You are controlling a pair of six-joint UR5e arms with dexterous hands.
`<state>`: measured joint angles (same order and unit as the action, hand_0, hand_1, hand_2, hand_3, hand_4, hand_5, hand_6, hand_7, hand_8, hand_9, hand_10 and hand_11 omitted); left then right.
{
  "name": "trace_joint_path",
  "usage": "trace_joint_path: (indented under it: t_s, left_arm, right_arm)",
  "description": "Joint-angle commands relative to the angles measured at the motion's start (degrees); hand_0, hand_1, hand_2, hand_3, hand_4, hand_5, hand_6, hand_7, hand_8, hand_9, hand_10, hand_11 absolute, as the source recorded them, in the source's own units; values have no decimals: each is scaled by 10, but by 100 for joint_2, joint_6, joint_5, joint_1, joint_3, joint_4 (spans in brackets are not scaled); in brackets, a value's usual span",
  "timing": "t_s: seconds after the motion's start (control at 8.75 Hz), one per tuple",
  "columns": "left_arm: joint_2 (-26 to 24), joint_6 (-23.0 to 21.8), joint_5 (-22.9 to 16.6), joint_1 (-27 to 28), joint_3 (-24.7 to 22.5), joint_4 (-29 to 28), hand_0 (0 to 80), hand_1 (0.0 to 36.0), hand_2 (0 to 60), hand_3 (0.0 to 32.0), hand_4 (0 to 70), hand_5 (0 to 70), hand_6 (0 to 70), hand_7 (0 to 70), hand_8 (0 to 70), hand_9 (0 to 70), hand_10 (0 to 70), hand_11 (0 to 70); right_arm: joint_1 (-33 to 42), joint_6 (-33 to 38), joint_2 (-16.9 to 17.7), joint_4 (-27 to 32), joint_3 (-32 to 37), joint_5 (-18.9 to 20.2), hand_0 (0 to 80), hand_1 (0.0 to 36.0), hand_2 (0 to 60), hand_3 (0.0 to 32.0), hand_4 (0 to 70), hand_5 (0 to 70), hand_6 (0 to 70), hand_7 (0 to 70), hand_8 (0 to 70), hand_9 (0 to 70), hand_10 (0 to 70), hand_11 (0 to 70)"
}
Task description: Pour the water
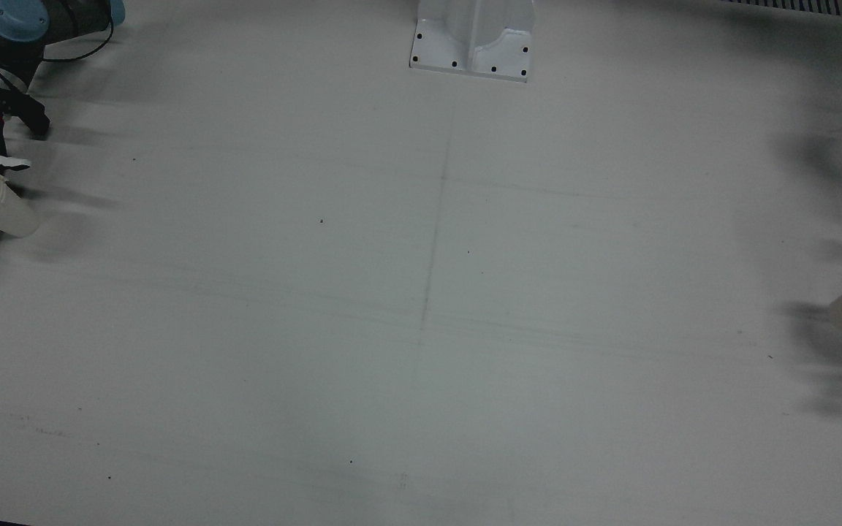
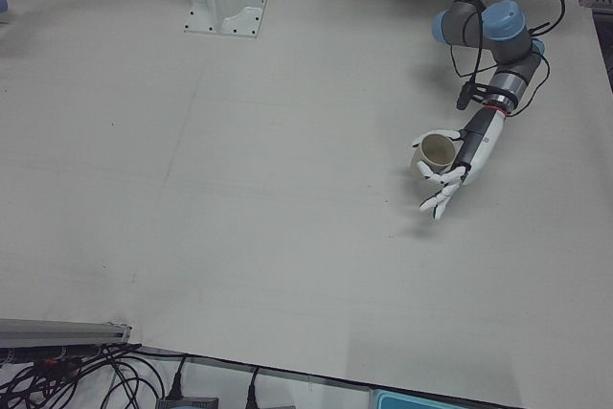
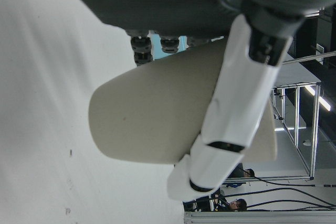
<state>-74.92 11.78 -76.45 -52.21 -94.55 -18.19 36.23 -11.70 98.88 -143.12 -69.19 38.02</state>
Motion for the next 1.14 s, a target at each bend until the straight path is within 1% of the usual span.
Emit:
trace_joint_path:
  t_s: [0.0,0.23,0.34,0.57,0.69,0.8,0.91,1.03]
  left_arm:
    - [4,0,-1,0,-11,0,800,360,424,0,633,600,152,125,63,20,89,167]
    - [-5,0,-1,9,-2,9,800,360,445,0,635,602,153,126,64,21,89,167]
    - [-5,0,-1,9,7,9,800,360,449,0,635,595,153,125,63,20,89,168]
    - [-5,0,-1,9,51,0,800,360,446,0,639,603,154,127,65,22,90,169]
    - [-14,9,-1,9,51,0,800,360,446,0,635,589,154,127,63,21,90,168]
    - [-31,9,-1,9,51,9,800,360,449,0,634,604,157,130,66,22,90,169]
    - [-40,9,-1,9,51,9,800,360,449,0,635,592,155,127,64,21,90,168]
    - [-49,9,-1,9,51,9,800,360,449,0,637,592,156,128,64,22,91,170]
  right_arm:
    - [7,1,0,-5,28,-5,569,206,47,0,244,541,0,16,55,33,96,157]
    - [-2,9,0,-5,20,-5,575,212,42,0,233,485,0,23,53,29,95,156]
    - [-2,10,0,-5,28,-5,581,215,41,0,225,477,0,30,52,29,92,153]
    - [-2,9,-9,-5,28,-23,577,211,43,0,229,499,3,38,53,29,91,151]
    - [-2,10,-9,-5,37,-23,565,202,47,0,242,535,5,39,51,28,91,150]
    - [-2,10,-9,-5,37,-101,554,194,72,0,268,608,10,44,49,26,88,142]
    - [-2,36,-9,-5,28,-137,544,184,77,0,282,644,11,46,47,22,85,138]
    - [-2,97,-26,-5,28,-137,520,155,73,0,335,700,15,49,41,15,78,123]
